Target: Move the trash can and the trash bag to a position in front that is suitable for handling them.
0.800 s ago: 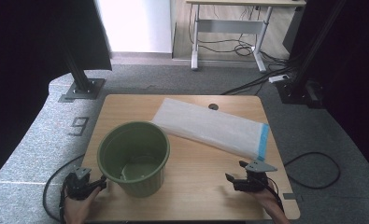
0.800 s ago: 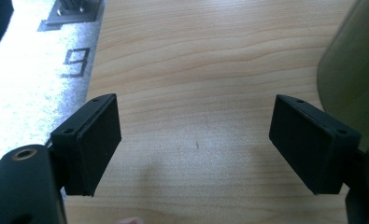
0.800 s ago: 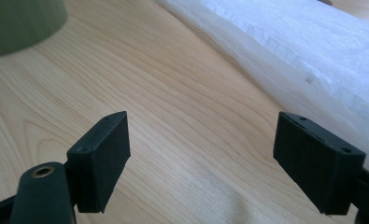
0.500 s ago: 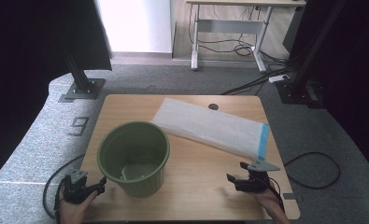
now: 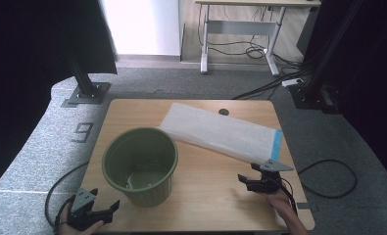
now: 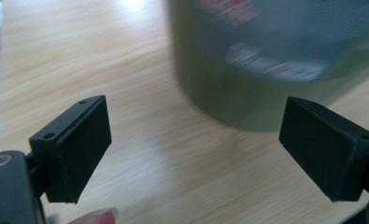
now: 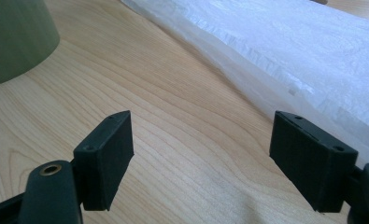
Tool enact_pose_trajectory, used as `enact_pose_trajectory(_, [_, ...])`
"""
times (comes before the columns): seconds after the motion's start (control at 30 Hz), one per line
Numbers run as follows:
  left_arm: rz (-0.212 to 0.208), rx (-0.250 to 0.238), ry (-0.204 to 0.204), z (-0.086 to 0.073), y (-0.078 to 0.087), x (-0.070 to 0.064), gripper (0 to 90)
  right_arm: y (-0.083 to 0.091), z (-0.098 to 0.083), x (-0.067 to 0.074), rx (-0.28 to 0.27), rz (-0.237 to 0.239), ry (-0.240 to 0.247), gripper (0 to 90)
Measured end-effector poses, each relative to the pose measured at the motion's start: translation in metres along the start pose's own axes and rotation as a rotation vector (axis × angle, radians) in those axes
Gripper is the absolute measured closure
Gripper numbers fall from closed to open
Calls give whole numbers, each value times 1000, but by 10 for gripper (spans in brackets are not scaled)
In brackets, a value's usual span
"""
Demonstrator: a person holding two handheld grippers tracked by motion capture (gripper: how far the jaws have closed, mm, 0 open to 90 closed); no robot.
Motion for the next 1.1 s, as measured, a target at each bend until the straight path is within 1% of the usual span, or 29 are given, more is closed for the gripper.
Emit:
enact_pose_trajectory(0.07, [-48,3,-39,2,-3,-12,85,3,0,-2,-3,-6,-3,209])
enact_pose_trajectory(0.1, [-60,10,-56,3,-4,-16,77,3,-1,-3,-3,-9,-7,209])
enact_pose_trajectory(0.13, [-84,26,-98,4,-8,-24,73,4,-2,-4,-1,-15,-12,209])
enact_pose_trajectory(0.2, [-107,34,-123,6,-13,-31,74,5,-3,-6,0,-16,-19,209])
enact_pose_trajectory(0.27, [-119,36,-145,9,-17,-35,75,6,-5,-6,5,-17,-20,209])
enact_pose_trajectory(0.3, [-119,36,-145,9,-17,-35,76,6,-5,-6,5,-17,-20,209])
enact_pose_trajectory(0.33, [-126,38,-158,12,-22,-38,65,8,-7,-6,4,-21,-16,209])
enact_pose_trajectory(0.4, [-127,37,-163,13,-25,-38,67,9,-7,-6,4,-20,-15,209])
enact_pose_trajectory(0.5, [-144,39,-173,18,-31,-41,74,13,-8,-5,-2,-20,-7,209])
enact_pose_trajectory(0.53, [-155,43,-184,20,-35,-44,74,15,-9,-4,-3,-18,0,209])
enact_pose_trajectory(0.57, [-155,43,-184,20,-35,-44,74,15,-9,-4,-3,-18,0,209])
enact_pose_trajectory(0.7, [-191,48,-209,28,-48,-52,75,20,-14,-1,6,-17,21,209])
enact_pose_trajectory(0.8, [-201,56,-231,34,-57,-58,81,25,-15,3,9,-22,41,210])
enact_pose_trajectory(0.83, [-201,56,-231,34,-57,-58,82,25,-15,3,9,-22,41,210])
enact_pose_trajectory(0.87, [-209,59,-243,37,-63,-64,85,28,-17,6,10,-24,47,209])
enact_pose_trajectory(0.9, [-209,59,-243,37,-63,-64,88,29,-18,6,12,-26,49,209])
enact_pose_trajectory(0.93, [-223,65,-259,41,-70,-70,89,30,-19,6,16,-29,51,209])
enact_pose_trajectory(0.97, [-229,67,-268,42,-73,-74,90,31,-21,6,19,-34,51,210])
enact_pose_trajectory(1.07, [-236,68,-282,49,-83,-83,101,34,-25,4,25,-49,39,209])
enact_pose_trajectory(1.1, [-236,68,-282,49,-83,-83,104,34,-25,4,25,-49,39,209])
Point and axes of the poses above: each handheld gripper's, and its own axes: y roughly backward along the jaws, z roughly out of its top, x roughly to its left, the point moved 9 cm from there along -y, roughly forward along the jaws, and after that the axes turned 13 degrees about y, right-handed, at the moved point
